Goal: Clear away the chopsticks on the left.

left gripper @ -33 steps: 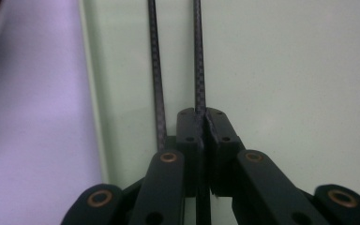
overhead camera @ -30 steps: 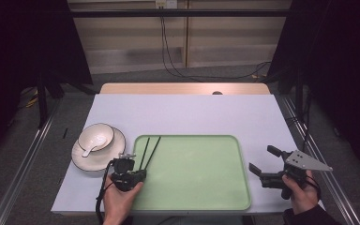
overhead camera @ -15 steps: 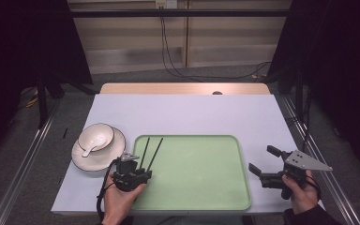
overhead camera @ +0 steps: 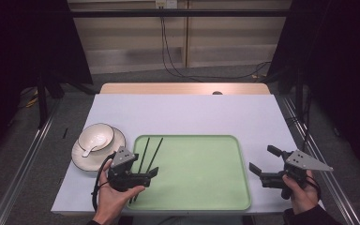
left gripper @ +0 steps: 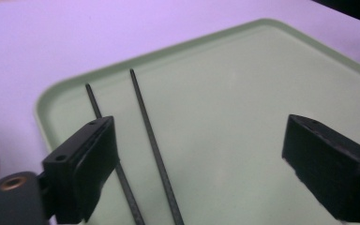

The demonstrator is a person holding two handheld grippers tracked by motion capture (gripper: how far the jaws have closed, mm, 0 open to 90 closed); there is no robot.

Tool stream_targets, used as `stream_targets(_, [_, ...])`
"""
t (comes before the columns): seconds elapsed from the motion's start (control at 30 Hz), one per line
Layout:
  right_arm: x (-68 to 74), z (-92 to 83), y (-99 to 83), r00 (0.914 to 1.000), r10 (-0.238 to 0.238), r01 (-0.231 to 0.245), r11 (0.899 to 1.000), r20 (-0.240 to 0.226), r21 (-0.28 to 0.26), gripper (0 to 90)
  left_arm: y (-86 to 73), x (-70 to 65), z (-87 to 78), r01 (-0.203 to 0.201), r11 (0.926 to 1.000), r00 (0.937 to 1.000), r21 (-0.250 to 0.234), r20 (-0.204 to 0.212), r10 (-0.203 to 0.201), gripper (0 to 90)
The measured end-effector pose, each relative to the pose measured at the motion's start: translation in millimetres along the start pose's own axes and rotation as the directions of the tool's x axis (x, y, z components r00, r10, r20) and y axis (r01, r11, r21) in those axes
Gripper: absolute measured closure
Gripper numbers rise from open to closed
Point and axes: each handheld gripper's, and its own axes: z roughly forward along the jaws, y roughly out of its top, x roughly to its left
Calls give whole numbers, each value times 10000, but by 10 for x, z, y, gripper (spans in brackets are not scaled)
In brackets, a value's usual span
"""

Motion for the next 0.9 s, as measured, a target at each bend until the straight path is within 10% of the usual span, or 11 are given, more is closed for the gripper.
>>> stream_targets(0.27, [-1, -3, 1, 10000, 10, -10, 10000, 28, -4, 35, -57, 145, -412, -766, 9944, 9970, -726, 47, 772, 24])
stream_targets(0.43, [-2, -3, 0, 10000, -6, 6, 10000, 53, 0, 35, -166, 291, -673, 64, 9924, 9986, -1229, -505, -127, 24])
stream_targets(0.9, [-15, -12, -2, 9998, 80, -79, 10000, 204, -35, 34, -431, 362, -973, 375, 9716, 9861, -2337, -1490, -739, 16])
